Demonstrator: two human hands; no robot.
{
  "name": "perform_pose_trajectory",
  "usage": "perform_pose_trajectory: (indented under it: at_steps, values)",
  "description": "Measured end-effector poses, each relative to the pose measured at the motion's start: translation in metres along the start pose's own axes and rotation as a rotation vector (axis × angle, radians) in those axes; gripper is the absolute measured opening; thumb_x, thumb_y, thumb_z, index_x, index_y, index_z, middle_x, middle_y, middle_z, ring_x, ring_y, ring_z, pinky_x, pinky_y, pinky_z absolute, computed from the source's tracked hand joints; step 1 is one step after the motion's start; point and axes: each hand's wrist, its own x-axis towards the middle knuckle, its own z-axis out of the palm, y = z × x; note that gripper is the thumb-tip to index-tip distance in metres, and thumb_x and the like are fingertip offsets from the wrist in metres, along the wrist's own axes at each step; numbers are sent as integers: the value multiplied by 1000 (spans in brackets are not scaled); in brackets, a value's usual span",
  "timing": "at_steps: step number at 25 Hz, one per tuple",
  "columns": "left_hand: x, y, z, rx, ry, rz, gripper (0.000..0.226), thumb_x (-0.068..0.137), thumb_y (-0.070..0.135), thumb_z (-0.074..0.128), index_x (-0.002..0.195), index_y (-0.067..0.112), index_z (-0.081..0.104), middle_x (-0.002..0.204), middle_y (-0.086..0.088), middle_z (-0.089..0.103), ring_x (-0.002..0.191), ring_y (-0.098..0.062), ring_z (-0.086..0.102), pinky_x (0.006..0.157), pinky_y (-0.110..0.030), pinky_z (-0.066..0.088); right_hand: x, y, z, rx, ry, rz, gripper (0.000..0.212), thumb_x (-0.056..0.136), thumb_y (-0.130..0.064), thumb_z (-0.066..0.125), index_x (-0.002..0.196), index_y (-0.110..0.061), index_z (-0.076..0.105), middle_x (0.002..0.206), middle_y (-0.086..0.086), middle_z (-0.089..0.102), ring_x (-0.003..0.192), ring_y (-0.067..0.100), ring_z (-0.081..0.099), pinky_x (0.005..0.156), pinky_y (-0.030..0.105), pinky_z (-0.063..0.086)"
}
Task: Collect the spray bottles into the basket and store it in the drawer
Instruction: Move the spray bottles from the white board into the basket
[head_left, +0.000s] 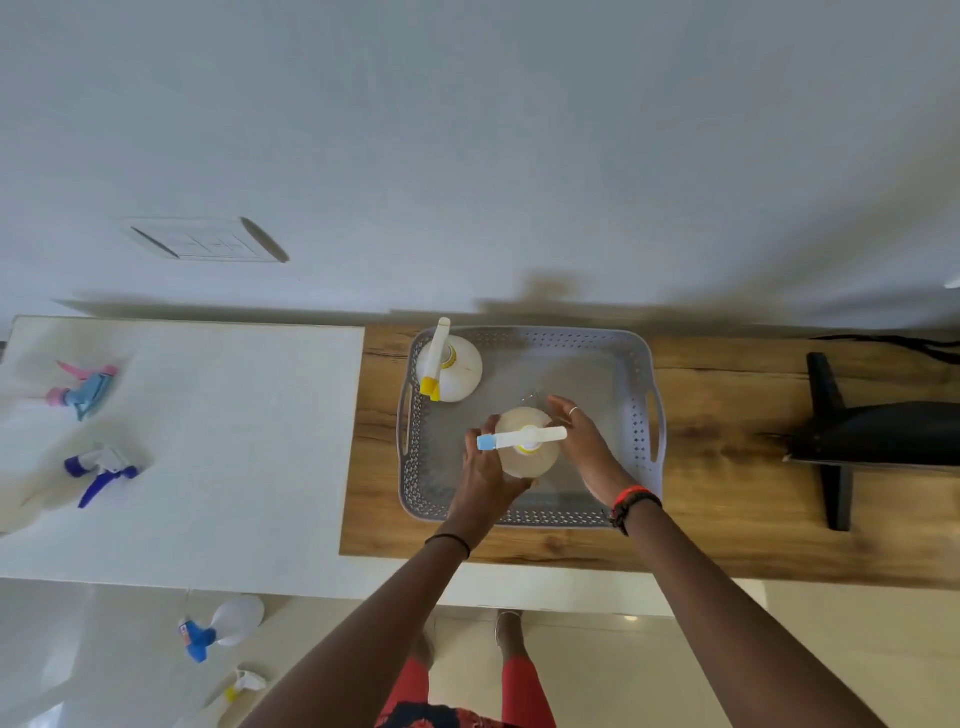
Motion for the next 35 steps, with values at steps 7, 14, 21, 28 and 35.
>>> perform_pose_trajectory:
  at_steps: [7,14,21,28,35]
  values:
    - [-3,-9,-21,-214,-24,-157,75,76,-23,42,145,4,31,145,-17,37,134,-29,38,108,-22,35,-32,36,5,612,102,551,29,100,-31,44,114,-6,44,89,16,50,74,33,58,82,51,51]
    - [2,6,-26,-639,-25,-370,43,95,0,47,137,9,48,136,-15,55,128,-26,51,108,-41,44,-18,21,6,666,116,369,25,99,-15,47,122,-7,50,108,14,57,90,27,59,91,45,52]
    - [23,30,-16,-990,57,-518,57,91,-10,40,143,13,38,142,-11,47,127,-31,53,98,-33,48,13,-15,-5,530,156,181,28,92,1,52,119,-4,55,115,18,61,100,24,56,101,41,48]
    - [41,42,-15,-1136,130,-552,61,91,-14,31,144,15,33,132,1,46,101,-12,61,79,-18,53,35,-34,0,447,160,83,35,88,7,54,123,1,55,126,20,61,109,22,59,101,37,49]
    - [50,36,-11,-1102,105,-560,63,89,-11,33,146,16,32,144,-1,42,113,-15,56,87,-22,48,43,-39,1,378,163,65,34,88,6,54,121,1,57,117,16,63,105,21,59,101,38,49]
